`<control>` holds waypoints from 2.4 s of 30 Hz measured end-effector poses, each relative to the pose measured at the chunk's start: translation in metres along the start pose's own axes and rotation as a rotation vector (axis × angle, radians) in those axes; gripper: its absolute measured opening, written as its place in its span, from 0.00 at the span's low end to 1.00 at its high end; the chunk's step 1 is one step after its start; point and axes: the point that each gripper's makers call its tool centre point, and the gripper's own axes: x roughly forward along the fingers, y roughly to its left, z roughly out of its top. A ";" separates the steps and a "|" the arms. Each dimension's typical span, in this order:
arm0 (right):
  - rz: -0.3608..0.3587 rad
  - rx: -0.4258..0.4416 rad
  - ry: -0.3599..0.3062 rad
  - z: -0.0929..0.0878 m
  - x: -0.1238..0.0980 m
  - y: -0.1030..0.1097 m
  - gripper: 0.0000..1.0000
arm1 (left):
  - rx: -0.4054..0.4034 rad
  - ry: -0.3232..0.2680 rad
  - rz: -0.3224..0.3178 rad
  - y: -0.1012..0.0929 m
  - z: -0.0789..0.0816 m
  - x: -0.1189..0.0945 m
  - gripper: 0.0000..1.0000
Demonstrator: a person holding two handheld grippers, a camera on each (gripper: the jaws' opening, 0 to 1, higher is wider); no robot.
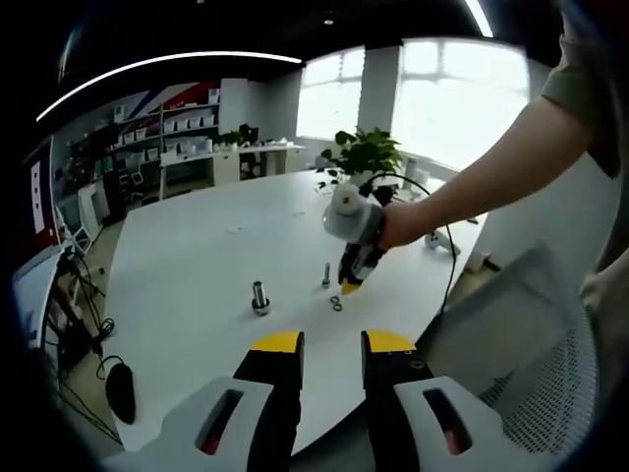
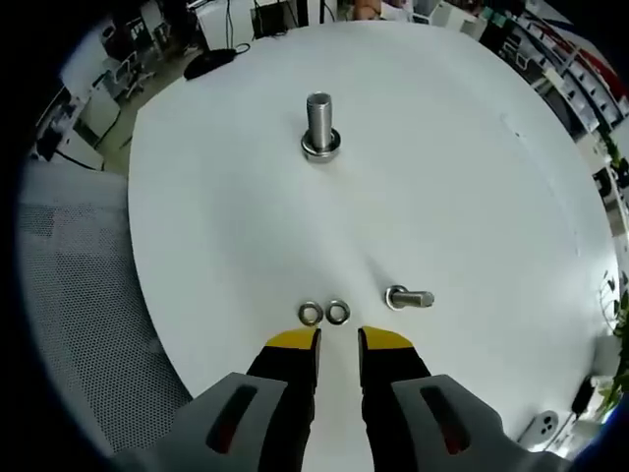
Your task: Place the washer onto the threaded stud by aligning its center hole with the stud, sliding it down to the base, and recovering from edge contact or off-axis alignment until the washer reaches the visible bottom stop.
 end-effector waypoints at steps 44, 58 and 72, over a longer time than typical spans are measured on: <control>0.010 0.134 -0.052 -0.003 0.025 -0.008 0.17 | 0.130 0.082 0.045 -0.001 -0.012 0.003 0.20; 0.026 0.146 -0.064 0.008 0.028 -0.004 0.17 | 0.119 0.074 0.037 -0.002 -0.011 0.003 0.20; 0.029 0.108 -0.068 0.013 0.031 -0.002 0.19 | 0.118 0.077 0.034 -0.001 -0.012 0.003 0.19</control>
